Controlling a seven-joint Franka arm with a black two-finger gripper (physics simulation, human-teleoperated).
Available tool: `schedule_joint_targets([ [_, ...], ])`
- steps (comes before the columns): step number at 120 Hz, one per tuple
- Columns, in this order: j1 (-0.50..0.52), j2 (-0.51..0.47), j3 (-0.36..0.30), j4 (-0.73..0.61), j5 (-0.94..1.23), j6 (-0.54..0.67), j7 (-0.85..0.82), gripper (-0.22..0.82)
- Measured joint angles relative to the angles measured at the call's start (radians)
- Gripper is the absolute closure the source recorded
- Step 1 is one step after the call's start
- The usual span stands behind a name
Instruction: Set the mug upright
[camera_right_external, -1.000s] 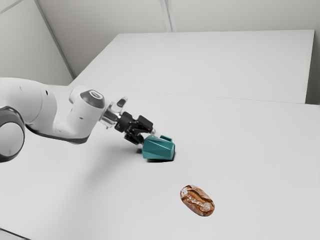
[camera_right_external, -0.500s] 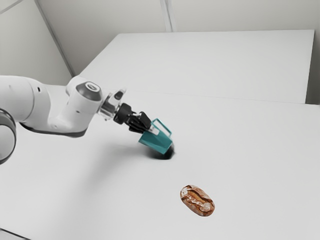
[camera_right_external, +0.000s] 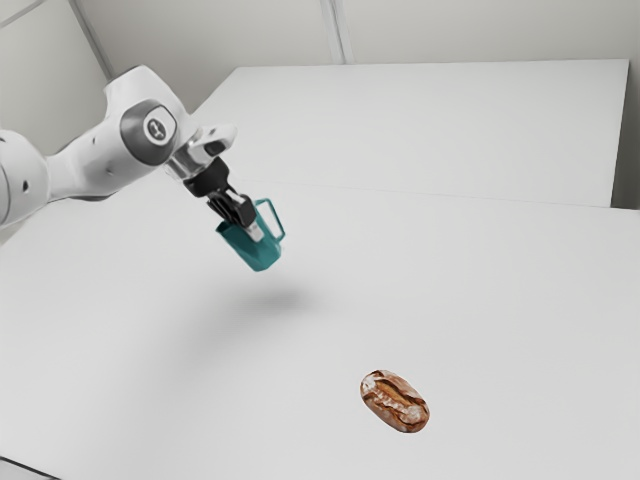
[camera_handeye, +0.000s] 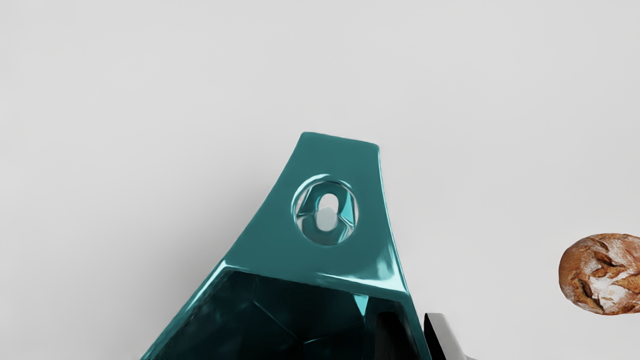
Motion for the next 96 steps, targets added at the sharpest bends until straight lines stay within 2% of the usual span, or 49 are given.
schedule_joint_targets([
  [23, 0.0, 0.013, -0.001, 0.037, 0.238, -0.024, -0.117, 0.74],
  [38, -0.001, 0.032, -0.031, 0.028, 0.328, -0.007, -0.183, 0.74],
  [96, -0.001, 0.141, -0.036, -0.019, 0.386, 0.097, -0.352, 0.74],
])
